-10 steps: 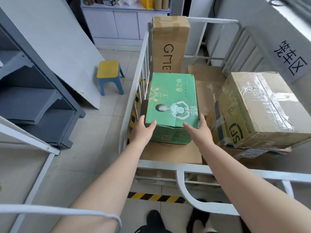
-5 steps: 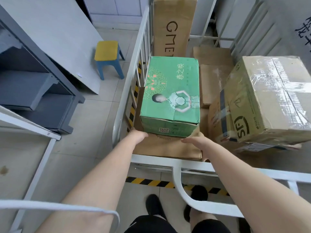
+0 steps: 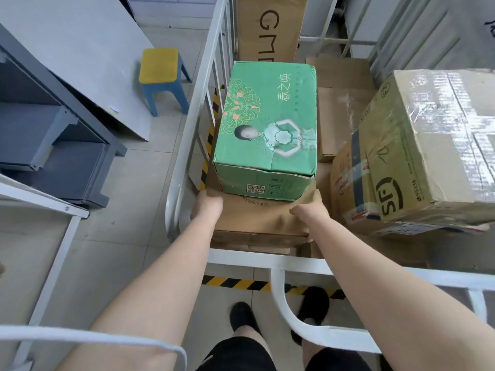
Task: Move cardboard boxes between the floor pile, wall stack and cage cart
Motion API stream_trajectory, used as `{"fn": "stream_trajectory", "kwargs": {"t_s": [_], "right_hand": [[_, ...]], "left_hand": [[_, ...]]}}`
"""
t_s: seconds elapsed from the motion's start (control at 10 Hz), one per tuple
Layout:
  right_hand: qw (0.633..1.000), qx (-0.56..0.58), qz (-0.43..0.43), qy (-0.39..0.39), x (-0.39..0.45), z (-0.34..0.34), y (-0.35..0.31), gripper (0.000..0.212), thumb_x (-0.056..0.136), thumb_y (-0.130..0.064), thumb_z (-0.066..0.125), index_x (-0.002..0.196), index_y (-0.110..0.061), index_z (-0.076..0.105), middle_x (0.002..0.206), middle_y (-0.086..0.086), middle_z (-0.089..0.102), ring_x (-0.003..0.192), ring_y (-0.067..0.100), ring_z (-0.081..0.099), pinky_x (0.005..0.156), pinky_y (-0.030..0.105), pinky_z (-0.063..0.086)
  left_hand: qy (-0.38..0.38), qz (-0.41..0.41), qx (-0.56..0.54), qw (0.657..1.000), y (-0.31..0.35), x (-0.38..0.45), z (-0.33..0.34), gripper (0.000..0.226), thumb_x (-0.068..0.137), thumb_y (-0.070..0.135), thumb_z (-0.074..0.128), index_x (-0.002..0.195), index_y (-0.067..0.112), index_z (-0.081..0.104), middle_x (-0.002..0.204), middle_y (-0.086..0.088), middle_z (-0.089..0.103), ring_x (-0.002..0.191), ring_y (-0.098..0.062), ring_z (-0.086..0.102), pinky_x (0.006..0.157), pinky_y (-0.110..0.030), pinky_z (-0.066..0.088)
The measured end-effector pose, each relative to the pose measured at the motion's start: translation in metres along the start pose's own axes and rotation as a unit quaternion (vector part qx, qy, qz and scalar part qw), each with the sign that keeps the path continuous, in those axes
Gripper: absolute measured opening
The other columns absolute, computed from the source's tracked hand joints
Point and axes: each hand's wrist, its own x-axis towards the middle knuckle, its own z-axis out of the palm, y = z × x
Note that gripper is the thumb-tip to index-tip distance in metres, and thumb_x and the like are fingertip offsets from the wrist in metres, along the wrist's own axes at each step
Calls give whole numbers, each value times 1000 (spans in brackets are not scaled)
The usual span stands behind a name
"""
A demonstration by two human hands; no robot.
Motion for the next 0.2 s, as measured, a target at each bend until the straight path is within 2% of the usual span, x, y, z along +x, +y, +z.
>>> {"fn": "stream_trajectory", "kwargs": {"t_s": [0.1,0.2], "right_hand": [[998,-61,-15,-5,-10,-7,1,83,80,-12,69,148,-20,22,138,12,44,121,35,48,91,49,50],[992,-112,-50,12,-25,-13,8,69,79,-11,72,138,-12,37,128,11,54,115,32,53,96,44,48]], "left_hand": [[-21,13,37,999,-2,-10,-6,56,97,21,42,149,17,24,151,-9,33,130,-35,41,103,-43,41],[-34,41,40,998,-2,-28,-15,54,98,23,42,149,19,25,151,-8,33,131,-35,40,104,-48,41]]}}
